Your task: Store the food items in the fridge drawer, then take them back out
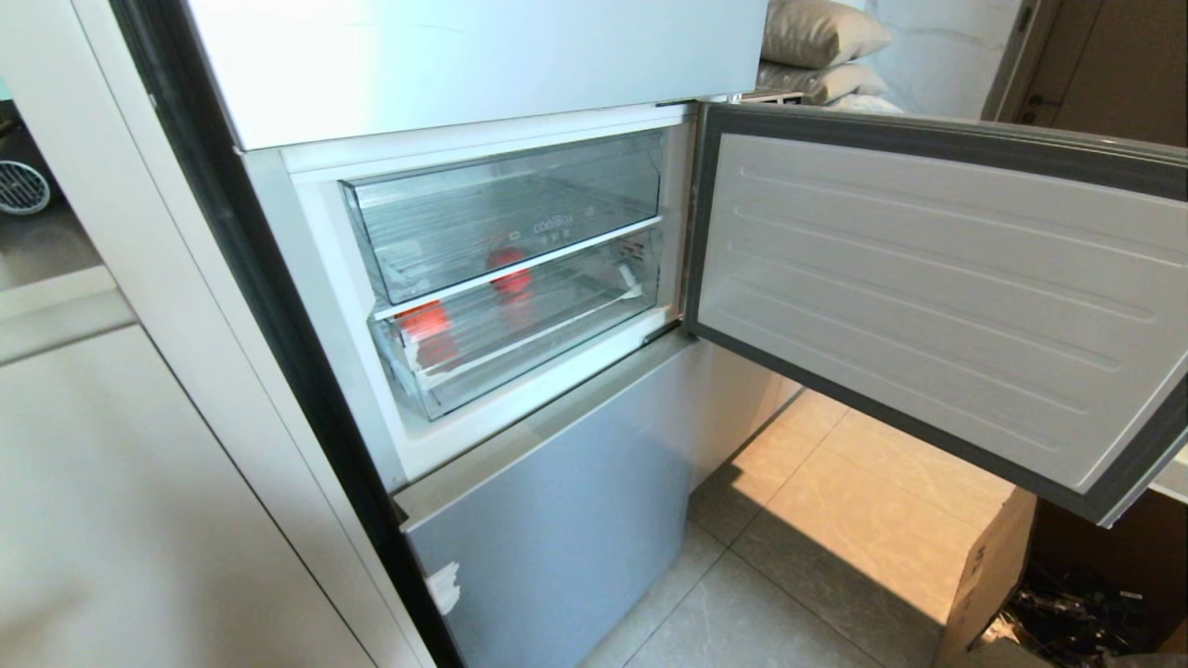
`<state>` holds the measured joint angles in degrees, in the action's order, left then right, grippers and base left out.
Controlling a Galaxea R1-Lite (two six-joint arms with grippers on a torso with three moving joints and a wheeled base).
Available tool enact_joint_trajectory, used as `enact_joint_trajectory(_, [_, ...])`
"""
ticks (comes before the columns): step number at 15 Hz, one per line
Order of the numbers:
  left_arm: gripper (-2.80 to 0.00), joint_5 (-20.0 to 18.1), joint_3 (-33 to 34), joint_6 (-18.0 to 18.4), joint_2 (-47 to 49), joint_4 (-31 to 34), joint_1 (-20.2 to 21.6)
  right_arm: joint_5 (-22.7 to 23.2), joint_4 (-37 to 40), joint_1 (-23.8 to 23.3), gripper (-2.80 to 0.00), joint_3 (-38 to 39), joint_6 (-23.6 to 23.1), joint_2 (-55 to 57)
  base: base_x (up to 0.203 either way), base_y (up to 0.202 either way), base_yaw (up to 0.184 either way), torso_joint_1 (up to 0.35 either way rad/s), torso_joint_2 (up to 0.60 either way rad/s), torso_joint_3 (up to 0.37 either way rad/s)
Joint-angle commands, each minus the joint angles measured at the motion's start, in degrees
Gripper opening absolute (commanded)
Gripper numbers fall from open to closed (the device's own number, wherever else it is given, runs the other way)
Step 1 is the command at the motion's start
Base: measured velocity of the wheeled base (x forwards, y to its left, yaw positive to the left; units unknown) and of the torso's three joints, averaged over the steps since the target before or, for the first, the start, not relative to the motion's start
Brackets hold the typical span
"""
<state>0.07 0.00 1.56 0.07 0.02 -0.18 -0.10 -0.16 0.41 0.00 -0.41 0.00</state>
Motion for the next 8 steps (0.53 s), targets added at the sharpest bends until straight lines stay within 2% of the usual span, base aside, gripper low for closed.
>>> enact_joint_trajectory(1, [-2.8,0.01,0.0,0.02,0.01,0.06,0.01,0.01,-0.02,0.02,-2.8,0.0,-0.02,0.09,0.0,0.0,0.0,0.0,0.0,0.0])
enact_joint_trajectory(7, [-2.8,0.01,0.0,0.02,0.04,0.06,0.01,0.01,-0.02,0.02,-2.8,0.0,-0.02,0.09,0.0,0.0,0.0,0.0,0.0,0.0])
enact_joint_trajectory(8, [-2.8,0.01,0.0,0.02,0.02,0.06,0.01,0.01,-0.02,0.02,-2.8,0.0,-0.02,0.09,0.003,-0.007,0.084,0.002,0.0,0.003])
